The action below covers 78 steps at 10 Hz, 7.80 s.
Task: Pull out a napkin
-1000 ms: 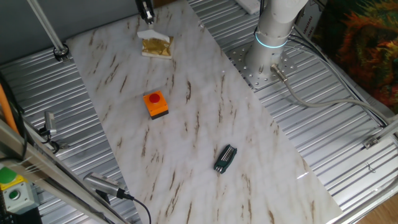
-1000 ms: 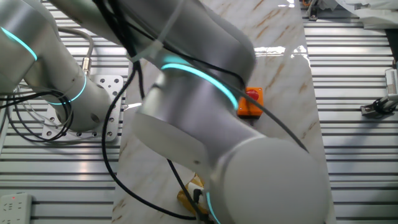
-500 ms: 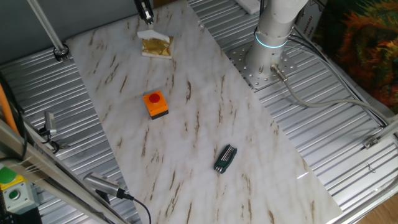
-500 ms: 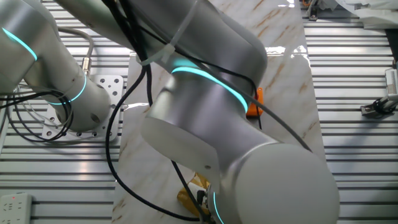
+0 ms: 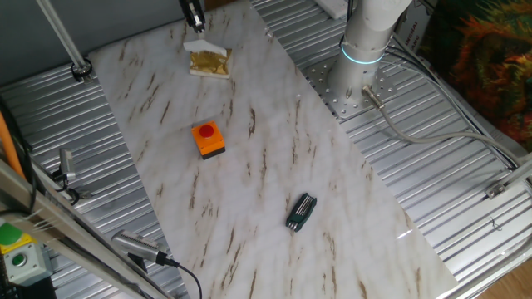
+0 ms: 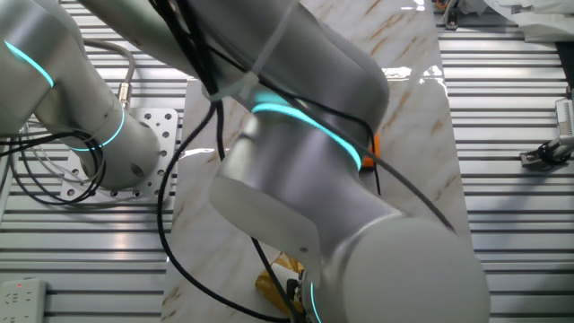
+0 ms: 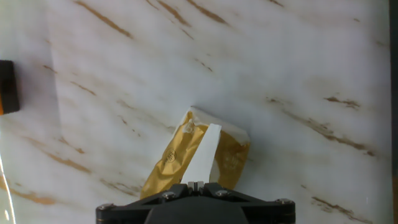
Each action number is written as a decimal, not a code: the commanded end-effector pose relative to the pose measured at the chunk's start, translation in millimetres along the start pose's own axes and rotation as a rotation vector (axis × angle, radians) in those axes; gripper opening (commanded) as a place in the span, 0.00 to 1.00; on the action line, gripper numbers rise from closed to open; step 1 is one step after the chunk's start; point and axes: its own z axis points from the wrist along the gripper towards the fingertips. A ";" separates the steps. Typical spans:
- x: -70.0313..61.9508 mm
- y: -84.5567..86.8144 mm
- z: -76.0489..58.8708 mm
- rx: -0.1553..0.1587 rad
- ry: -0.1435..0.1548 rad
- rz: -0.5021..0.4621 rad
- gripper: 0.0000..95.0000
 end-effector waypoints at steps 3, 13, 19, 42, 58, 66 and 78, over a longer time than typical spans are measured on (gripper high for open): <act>-3.0 -1.8 6.3 0.002 0.006 -0.002 0.00; -5.0 -2.9 10.4 -0.009 0.002 -0.002 1.00; -8.9 -6.3 19.7 -0.010 0.000 -0.005 1.00; -15.5 -8.9 35.2 -0.008 0.006 0.001 0.00; 4.2 24.2 -47.6 -0.036 0.047 0.039 0.00; 15.0 25.6 -113.8 -0.034 0.096 0.030 0.00; 2.2 28.5 -98.7 -0.039 0.053 0.012 0.00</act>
